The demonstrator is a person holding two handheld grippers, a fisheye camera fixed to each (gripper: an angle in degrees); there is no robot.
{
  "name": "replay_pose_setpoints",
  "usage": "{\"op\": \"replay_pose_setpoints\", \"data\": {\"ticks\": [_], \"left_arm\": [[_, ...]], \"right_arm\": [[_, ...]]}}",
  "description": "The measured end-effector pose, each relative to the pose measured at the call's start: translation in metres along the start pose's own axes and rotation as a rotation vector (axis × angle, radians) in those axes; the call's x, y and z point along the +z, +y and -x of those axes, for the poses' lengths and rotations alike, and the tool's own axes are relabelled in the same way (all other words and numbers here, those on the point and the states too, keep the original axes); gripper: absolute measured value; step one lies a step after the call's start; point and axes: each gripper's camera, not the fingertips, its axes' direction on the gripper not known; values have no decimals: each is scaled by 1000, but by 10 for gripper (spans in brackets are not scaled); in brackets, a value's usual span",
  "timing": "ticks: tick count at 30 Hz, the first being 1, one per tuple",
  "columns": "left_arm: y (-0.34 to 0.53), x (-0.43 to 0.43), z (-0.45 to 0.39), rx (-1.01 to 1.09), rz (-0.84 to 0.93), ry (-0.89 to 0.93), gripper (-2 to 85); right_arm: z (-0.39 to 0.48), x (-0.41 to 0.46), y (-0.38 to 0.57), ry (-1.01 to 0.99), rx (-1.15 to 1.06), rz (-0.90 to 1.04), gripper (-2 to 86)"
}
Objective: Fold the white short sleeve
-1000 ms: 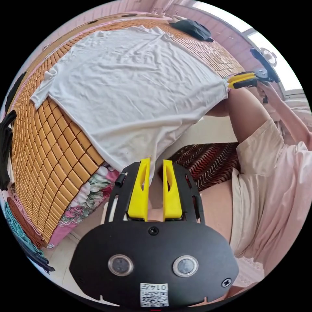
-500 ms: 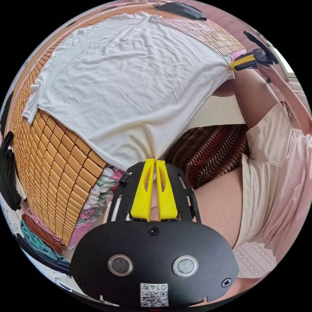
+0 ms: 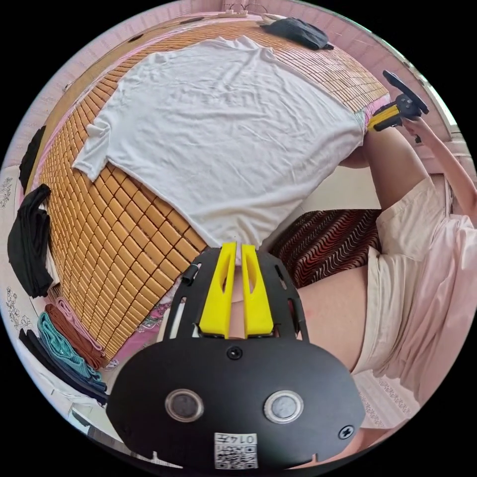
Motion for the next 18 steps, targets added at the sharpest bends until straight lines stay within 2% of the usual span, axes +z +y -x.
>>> {"op": "replay_pose_setpoints", "data": {"ticks": [10, 12, 14, 18], "left_arm": [[-54, -50, 54, -94, -322, 45, -4], [-64, -51, 70, -96, -390, 141, 1], [-74, -48, 95, -102, -472, 344, 4], [-97, -45, 121, -144, -505, 400, 2]], "right_arm": [[-59, -108, -37, -72, 106, -435, 55], [-63, -120, -52, -63, 98, -461, 53], [-64, -128, -69, -29, 81, -468, 48], [-73, -136, -107, 89, 77, -459, 52]]}}
